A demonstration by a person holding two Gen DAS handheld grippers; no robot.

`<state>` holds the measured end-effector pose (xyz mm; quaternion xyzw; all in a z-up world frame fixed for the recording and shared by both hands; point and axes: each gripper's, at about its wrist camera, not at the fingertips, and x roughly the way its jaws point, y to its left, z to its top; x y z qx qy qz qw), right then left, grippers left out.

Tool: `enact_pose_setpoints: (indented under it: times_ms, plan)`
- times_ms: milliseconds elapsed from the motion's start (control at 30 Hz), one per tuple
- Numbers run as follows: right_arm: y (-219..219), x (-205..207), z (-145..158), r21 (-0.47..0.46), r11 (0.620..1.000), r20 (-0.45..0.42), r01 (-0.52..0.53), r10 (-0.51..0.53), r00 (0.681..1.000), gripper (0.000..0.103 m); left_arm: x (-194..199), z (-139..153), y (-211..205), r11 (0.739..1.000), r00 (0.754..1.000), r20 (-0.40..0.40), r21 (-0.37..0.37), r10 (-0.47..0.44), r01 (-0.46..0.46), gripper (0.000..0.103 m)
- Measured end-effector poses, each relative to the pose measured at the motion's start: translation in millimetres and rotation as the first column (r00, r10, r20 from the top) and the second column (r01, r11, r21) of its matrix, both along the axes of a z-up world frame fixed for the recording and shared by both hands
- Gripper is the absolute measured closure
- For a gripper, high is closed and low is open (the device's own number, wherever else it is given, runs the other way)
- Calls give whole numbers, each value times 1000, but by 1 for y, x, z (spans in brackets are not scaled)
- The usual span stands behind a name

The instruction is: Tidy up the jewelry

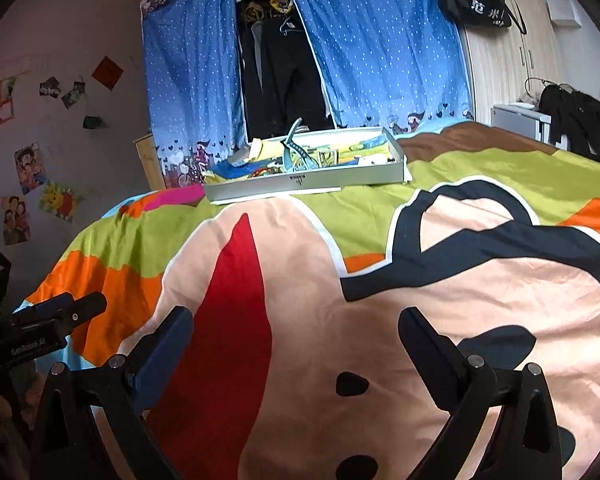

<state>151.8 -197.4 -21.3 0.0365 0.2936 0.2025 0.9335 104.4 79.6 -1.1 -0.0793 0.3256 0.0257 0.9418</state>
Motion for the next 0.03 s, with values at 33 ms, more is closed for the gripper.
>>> enact_pose_setpoints:
  times_ms: [33]
  plan:
    - [0,0,-2,-1,1000,-5,1,-1,1000,0,1,-1,1,1000,1000,-3,-2,1,-1,9]
